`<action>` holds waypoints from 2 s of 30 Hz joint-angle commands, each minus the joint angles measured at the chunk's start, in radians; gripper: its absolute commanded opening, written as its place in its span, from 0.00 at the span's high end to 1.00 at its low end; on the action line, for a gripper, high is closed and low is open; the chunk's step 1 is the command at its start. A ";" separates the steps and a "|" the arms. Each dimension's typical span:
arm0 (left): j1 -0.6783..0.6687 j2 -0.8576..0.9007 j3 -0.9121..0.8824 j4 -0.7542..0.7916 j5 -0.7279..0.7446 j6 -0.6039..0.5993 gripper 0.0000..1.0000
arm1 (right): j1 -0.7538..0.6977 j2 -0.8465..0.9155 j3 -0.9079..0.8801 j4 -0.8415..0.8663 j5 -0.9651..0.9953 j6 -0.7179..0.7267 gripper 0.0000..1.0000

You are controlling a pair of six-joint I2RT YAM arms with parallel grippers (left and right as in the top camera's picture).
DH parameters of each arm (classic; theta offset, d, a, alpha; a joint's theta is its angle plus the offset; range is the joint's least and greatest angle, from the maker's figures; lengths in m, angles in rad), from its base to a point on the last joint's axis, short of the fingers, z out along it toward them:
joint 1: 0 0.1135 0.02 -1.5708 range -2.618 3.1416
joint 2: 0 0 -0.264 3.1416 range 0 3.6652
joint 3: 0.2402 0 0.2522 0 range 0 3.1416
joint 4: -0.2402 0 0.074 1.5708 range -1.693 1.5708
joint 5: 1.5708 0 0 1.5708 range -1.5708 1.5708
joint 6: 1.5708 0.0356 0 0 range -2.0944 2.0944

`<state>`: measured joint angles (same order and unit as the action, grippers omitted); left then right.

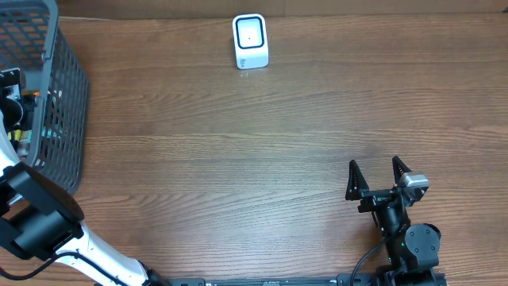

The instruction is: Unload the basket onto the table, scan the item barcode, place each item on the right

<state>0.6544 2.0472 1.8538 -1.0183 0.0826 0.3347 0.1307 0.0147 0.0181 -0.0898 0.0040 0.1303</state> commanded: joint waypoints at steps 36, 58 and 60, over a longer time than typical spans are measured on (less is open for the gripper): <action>-0.011 0.008 -0.290 0.298 0.093 -0.016 0.96 | -0.005 -0.011 -0.010 0.006 0.001 0.001 0.00; -0.011 0.000 0.401 -0.050 0.094 -0.055 0.96 | -0.005 -0.011 -0.010 0.006 0.001 0.001 0.00; -0.011 0.000 0.490 -0.090 0.095 -0.056 0.96 | -0.005 -0.011 -0.010 0.006 0.001 0.001 0.00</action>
<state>0.6479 2.0727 2.2196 -1.0897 0.1677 0.2905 0.1307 0.0147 0.0181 -0.0898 0.0040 0.1307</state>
